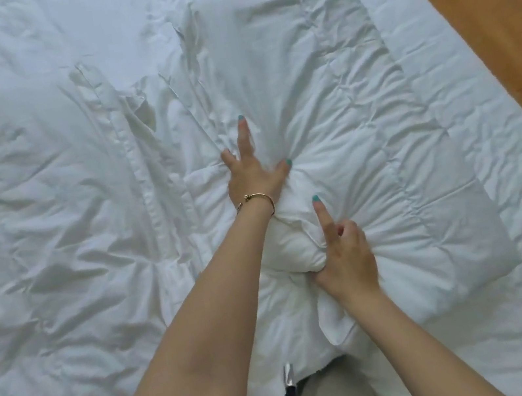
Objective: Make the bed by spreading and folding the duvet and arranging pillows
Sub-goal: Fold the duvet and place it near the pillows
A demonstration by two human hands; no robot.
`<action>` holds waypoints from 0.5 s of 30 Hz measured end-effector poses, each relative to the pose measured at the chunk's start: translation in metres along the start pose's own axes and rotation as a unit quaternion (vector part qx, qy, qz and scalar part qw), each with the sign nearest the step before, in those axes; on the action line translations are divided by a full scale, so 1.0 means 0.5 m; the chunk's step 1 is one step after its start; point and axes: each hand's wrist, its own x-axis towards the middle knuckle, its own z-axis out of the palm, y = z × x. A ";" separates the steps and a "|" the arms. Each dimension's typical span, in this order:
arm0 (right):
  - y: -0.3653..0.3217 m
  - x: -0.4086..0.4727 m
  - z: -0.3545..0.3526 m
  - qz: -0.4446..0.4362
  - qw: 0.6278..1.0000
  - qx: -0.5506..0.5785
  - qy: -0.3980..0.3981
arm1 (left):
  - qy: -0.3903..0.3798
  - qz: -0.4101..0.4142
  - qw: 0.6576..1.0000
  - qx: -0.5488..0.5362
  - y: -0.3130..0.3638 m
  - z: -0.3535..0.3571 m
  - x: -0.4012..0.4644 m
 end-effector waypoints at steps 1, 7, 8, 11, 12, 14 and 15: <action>0.002 0.005 -0.010 -0.006 0.999 0.019 -0.043 | -0.003 0.010 1.000 0.000 0.000 -0.004 -0.006; -0.009 -0.009 -0.087 0.009 0.980 0.098 -0.173 | -0.027 0.076 0.992 0.101 0.014 -0.077 -0.059; -0.023 -0.024 -0.102 -0.002 0.977 0.111 -0.184 | -0.023 0.087 0.990 0.113 0.013 -0.101 -0.075; -0.080 -0.092 -0.117 -0.033 0.968 0.106 -0.224 | -0.039 0.065 0.986 0.148 -0.040 -0.169 -0.125; -0.105 -0.116 -0.106 -0.038 0.967 0.092 -0.236 | -0.050 0.043 0.983 0.169 -0.072 -0.187 -0.136; -0.150 -0.148 -0.066 -0.030 0.961 0.072 -0.267 | -0.065 0.003 0.977 0.204 -0.126 -0.207 -0.142; -0.166 -0.152 -0.048 -0.015 0.959 0.069 -0.276 | -0.066 -0.001 0.974 0.215 -0.136 -0.209 -0.137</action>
